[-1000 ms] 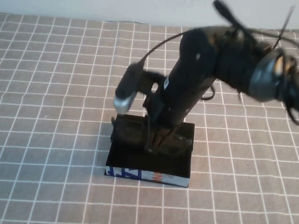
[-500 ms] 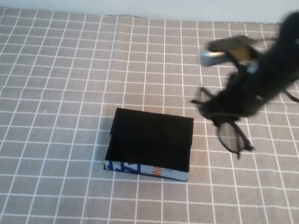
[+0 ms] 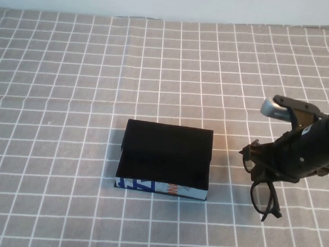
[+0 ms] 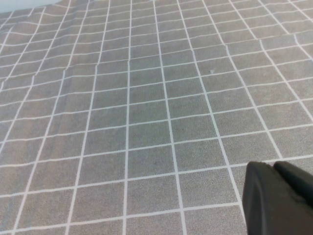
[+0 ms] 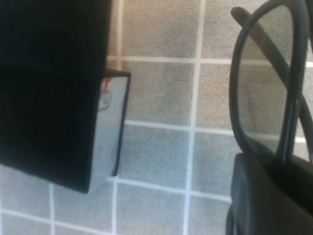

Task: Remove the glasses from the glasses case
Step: Place the glasses on the table

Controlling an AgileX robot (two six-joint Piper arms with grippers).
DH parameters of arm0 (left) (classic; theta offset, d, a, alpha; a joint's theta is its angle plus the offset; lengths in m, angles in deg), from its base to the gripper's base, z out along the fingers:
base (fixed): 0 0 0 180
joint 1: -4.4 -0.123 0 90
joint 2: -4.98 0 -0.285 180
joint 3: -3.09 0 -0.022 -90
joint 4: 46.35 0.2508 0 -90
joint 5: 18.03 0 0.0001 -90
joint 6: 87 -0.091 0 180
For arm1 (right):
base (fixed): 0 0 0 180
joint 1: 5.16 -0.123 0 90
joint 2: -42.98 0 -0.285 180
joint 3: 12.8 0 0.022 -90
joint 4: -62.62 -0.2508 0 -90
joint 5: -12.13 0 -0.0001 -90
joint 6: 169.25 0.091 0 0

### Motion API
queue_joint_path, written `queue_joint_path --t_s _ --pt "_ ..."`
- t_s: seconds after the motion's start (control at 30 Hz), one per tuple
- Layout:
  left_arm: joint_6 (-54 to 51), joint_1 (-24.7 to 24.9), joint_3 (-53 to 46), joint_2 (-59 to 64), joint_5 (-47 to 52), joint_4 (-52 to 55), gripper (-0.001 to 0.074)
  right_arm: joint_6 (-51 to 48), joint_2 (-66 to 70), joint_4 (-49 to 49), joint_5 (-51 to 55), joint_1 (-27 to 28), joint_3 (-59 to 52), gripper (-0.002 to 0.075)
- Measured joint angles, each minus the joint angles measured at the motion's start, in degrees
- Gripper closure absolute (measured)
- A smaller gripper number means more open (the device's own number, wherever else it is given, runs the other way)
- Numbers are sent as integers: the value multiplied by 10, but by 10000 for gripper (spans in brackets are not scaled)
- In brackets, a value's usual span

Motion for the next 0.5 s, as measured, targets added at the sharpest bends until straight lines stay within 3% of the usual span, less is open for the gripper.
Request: queue_joint_path --t_s 0.1,0.23,0.3,0.4,0.5 --pt "0 0 0 0 0 0 739 0 14 -3 -6 0 0 622" --pt "0 0 0 0 0 0 740 0 26 1 -8 0 0 437" --pt "0 0 0 0 0 0 739 1 26 7 -8 0 0 379" --pt "0 0 0 0 0 0 739 2 22 12 -5 0 0 355" --pt "0 0 0 0 0 0 739 2 1 23 18 0 0 400"
